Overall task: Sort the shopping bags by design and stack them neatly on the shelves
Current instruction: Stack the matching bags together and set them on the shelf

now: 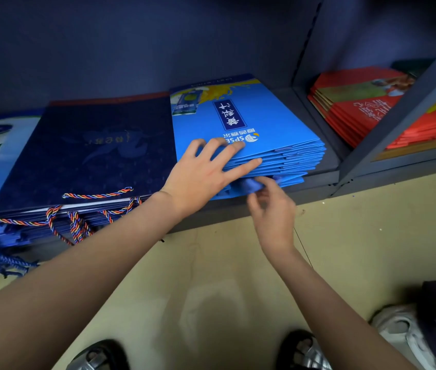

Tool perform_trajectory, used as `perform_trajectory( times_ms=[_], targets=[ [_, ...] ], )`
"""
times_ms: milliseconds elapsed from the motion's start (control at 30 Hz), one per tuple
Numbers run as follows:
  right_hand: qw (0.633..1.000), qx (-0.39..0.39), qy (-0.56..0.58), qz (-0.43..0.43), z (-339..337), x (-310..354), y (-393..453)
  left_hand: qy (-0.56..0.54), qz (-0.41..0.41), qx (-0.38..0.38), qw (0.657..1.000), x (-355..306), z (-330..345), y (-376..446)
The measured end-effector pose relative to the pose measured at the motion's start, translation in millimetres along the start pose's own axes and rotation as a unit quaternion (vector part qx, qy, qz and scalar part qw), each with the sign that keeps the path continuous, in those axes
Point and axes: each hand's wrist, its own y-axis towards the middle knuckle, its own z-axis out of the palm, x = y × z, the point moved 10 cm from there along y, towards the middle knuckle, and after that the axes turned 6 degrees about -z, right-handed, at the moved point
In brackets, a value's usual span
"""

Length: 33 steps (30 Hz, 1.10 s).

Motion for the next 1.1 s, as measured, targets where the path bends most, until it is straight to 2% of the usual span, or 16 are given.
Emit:
perform_trajectory(
  times_ms=[67, 100, 200, 367, 500, 567, 700, 800, 933, 967, 1100],
  targets=[
    [0.981, 0.053, -0.141, -0.121, 23, 26, -6, -0.002, -0.001, -0.006, 1.000, 0, -1, 0],
    [0.963, 0.076, -0.205, -0.156, 33, 30, -12, -0.002, -0.002, -0.008, 1.000, 1, -1, 0],
    [0.923, 0.150, -0.301, -0.185, 58, 20, -30, -0.002, -0.001, -0.004, 1.000, 1, 0, 0],
    [0.875, 0.294, -0.353, -0.150, 82, -4, -42, 0.001, 0.001, 0.011, 1.000, -1, 2, -1],
    [0.880, 0.345, -0.294, -0.145, 81, -2, -33, -0.010, 0.003, 0.006, 1.000, -2, 0, -1],
    [0.891, 0.343, -0.258, -0.150, 76, 1, -29, -0.011, 0.002, 0.008, 1.000, -1, -1, 0],
    [0.927, 0.300, -0.207, -0.094, 69, 0, -17, -0.011, 0.000, 0.011, 1.000, -1, -1, -1],
    [0.938, 0.201, -0.234, -0.158, 74, 14, -7, -0.014, 0.000, 0.009, 1.000, 0, -3, 0],
    [0.928, 0.174, -0.255, -0.209, 80, 12, -18, -0.011, 0.000, 0.012, 1.000, 1, -3, 1],
    [0.936, 0.151, -0.244, -0.203, 71, 10, -20, -0.009, -0.001, 0.012, 1.000, 1, -3, 1],
    [0.983, 0.098, -0.141, -0.072, 44, -9, -12, -0.006, -0.003, 0.020, 1.000, 2, -1, 1]
  ],
)
